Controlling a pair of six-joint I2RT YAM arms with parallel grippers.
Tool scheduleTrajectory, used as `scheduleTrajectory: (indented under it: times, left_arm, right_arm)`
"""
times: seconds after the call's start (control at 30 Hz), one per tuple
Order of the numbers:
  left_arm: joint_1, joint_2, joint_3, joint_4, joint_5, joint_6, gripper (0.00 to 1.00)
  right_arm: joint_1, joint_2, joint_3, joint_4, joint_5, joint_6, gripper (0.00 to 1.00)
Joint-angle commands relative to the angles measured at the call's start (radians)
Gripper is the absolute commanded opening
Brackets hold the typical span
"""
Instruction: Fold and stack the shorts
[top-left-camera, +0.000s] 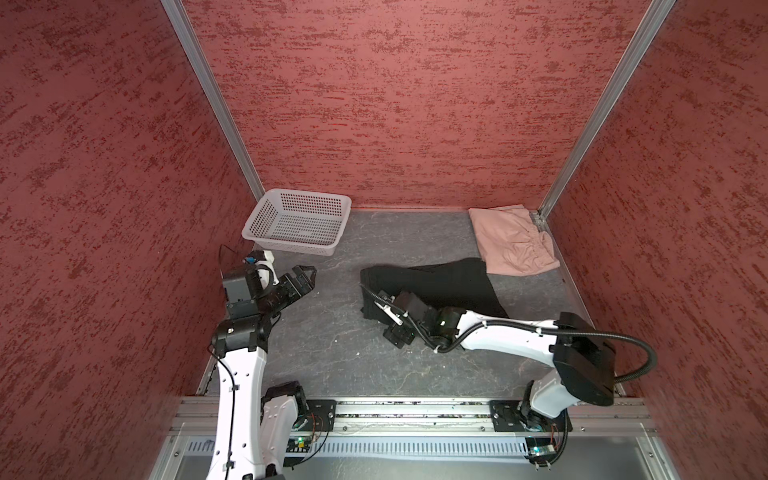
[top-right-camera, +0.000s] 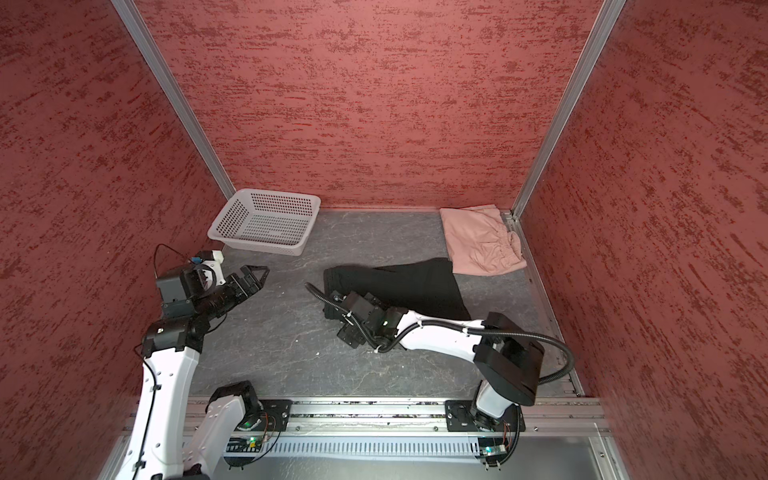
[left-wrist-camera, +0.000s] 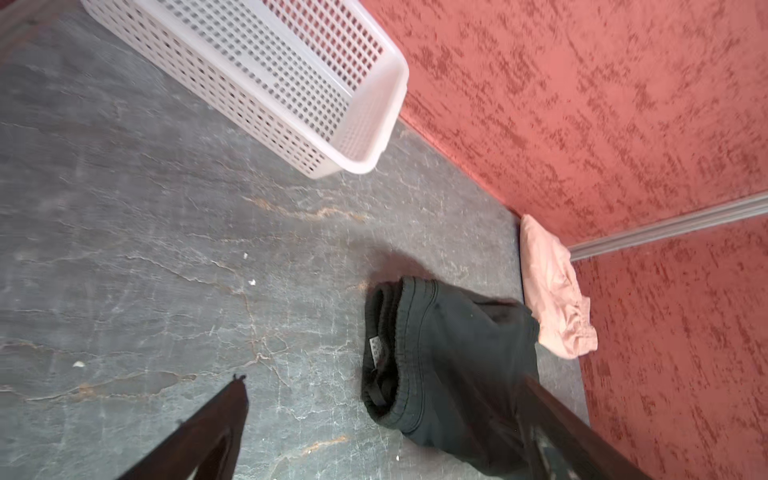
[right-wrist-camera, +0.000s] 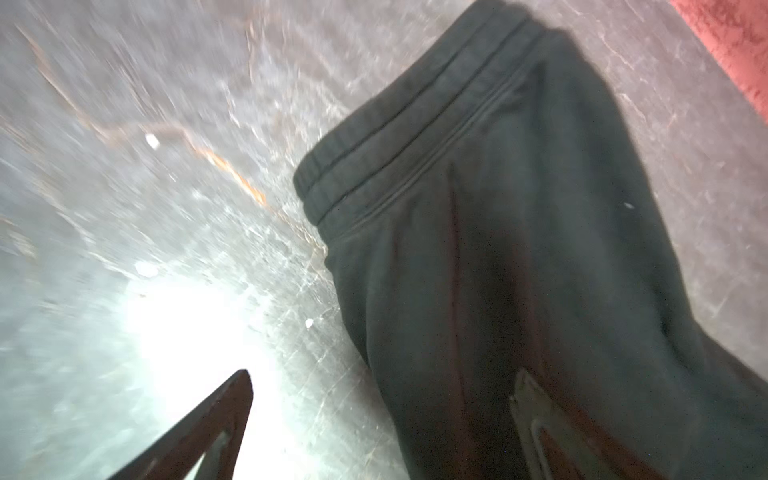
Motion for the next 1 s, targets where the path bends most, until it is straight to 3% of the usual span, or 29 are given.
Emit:
scheduleTrajectory:
  times: [0.0,0.13,0.27,0.47,0.97]
  left_arm:
    - [0.064,-0.017,-0.03,-0.011,0.073,-0.005,0.99]
    - [0.144,-0.027,-0.047,-0.012,0.144,0.004,0.99]
    - [0.189,-0.019,-0.048,-0.015,0.19,0.017,0.99]
    - [0.201,-0.005,-0.055,-0.017,0.205,0.027,0.99]
    - [0.202,0.0,-0.077,0.01,0.256,0.016,0.99]
  right_arm:
    - [0.04,0.056,0.069,0.085,0.19,-0.15,0.99]
    - [0.058,0.144,0.112,0.14,0.272,-0.209,0.99]
    - [0.06,0.218,0.162,0.145,0.273,-0.257,0.99]
    - [0.066,0.252,0.2,0.135,0.214,-0.275,0.99]
    - [0.066,0.403,0.299,0.108,0.193,-0.391,0.99]
